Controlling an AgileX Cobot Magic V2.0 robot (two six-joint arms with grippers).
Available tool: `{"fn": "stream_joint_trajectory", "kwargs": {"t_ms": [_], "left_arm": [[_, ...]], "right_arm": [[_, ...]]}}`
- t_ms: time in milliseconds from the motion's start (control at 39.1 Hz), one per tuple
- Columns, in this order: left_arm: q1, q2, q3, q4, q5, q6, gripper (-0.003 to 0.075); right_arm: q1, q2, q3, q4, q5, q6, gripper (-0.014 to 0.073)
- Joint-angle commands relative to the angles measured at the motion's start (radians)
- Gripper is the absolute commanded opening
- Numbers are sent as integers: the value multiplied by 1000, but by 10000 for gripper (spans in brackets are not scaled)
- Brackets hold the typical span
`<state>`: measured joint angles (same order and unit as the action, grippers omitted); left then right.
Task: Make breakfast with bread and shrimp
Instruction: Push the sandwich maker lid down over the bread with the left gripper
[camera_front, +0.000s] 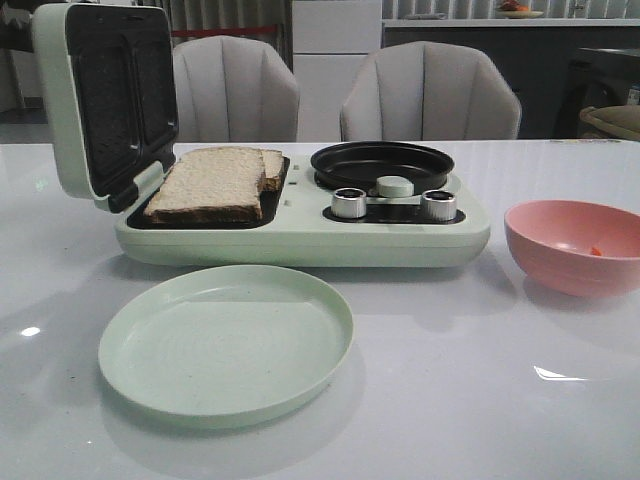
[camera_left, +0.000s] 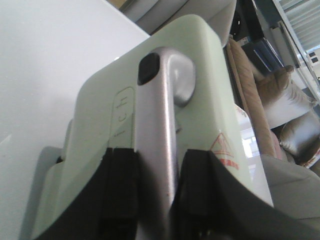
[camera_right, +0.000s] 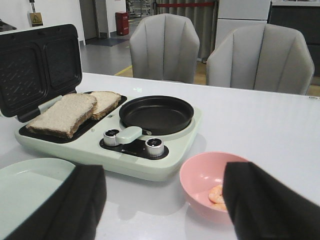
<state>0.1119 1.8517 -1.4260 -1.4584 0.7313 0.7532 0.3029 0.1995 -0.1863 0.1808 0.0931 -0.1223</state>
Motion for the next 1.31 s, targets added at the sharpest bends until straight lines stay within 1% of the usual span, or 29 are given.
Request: {"fn": "stream_joint_trajectory", "kwargs": {"t_ms": [0,154,256,512,640,794,1049,1229,1280], "left_arm": [[-75,-34,-25,-34,65,46,117],[-146,-34,-25,-12,29,83,117],[-210,-34,-25,47,-15,95,117],[-398,-22,-25,382,-140,92,117],[-464,-2,-25,459,-168,82,117],[-480,20,-25,467,-200,60,117],[-480,4,-42,497,-187,60,117],[-480,-75,-64,650,-140,55,117],[-480,-109,-64,729,-140,19,117]], "right_arm": [[-5,8,-28,-2,-86,-5,586],[-5,8,-28,-2,-86,-5,586],[-5,8,-28,-2,-86,-5,586],[-5,8,-28,-2,-86,-5,586],[-5,8,-28,-2,-86,-5,586],[-5,8,-28,-2,-86,-5,586],[-5,8,-28,-2,-86,-5,586],[-5,8,-28,-2,-86,-5,586],[-5,8,-28,-2,-86,-5,586]]}}
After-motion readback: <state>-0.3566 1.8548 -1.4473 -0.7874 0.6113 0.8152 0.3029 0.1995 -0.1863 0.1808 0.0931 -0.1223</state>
